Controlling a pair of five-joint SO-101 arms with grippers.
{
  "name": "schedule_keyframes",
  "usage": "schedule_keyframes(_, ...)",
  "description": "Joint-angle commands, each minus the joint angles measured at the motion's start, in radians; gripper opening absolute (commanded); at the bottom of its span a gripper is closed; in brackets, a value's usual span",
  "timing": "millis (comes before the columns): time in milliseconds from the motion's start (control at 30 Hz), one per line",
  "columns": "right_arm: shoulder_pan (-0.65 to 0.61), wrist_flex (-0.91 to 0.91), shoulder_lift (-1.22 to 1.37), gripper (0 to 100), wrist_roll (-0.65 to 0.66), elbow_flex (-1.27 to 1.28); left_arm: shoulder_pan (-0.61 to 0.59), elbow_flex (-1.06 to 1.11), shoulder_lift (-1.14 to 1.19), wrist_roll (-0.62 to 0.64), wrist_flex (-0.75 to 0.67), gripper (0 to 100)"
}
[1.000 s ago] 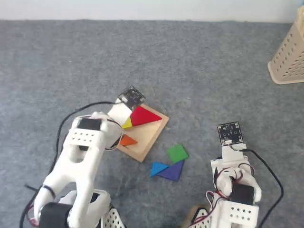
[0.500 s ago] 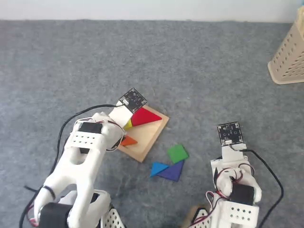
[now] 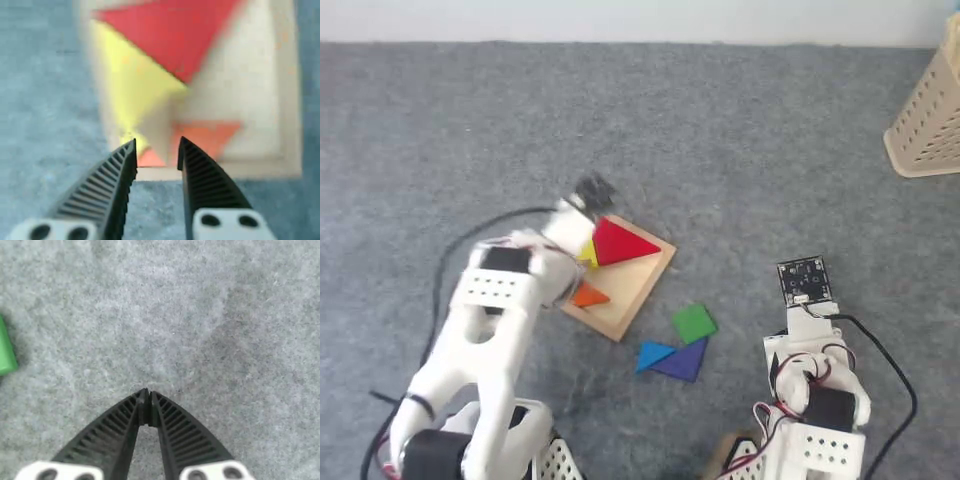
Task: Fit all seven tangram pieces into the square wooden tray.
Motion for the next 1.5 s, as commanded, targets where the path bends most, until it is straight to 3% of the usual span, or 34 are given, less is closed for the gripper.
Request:
schedule_keyframes(0,0.012,-0.013,-0.015,0.6,0.011,0.006,-0.109,-0.110,-0.026,0.285,-0.015,13)
schedule_keyframes(167,0.012,-0.013,-0.015,0.6,0.011,0.006,-0.120,-0.016,-0.025,0.321,-0.123,12)
schedule_keyframes(333,0.012,-0.013,-0.015,0.6,0.011,0.006,-0.120,-0.002,-0.025,0.324,-0.127,1)
schedule_keyframes(500,0.012,-0.013,-0.015,0.6,0.011,0.006,-0.121,-0.004,0.000,0.328,-0.127,1)
schedule_keyframes(733,0.012,-0.013,-0.015,0.6,0.011,0.006,-0.120,-0.168,0.258,0.328,-0.031,1)
schedule_keyframes(867,0.012,-0.013,-0.015,0.6,0.011,0.006,-0.115,-0.188,0.308,0.325,-0.057,1)
schedule_keyframes(1167,0.012,-0.013,-0.015,0.6,0.011,0.006,0.058,-0.196,0.318,0.327,-0.071,1)
schedule_keyframes(1467,0.012,-0.013,-0.015,0.6,0.011,0.006,0.101,-0.194,0.319,0.285,-0.098,1)
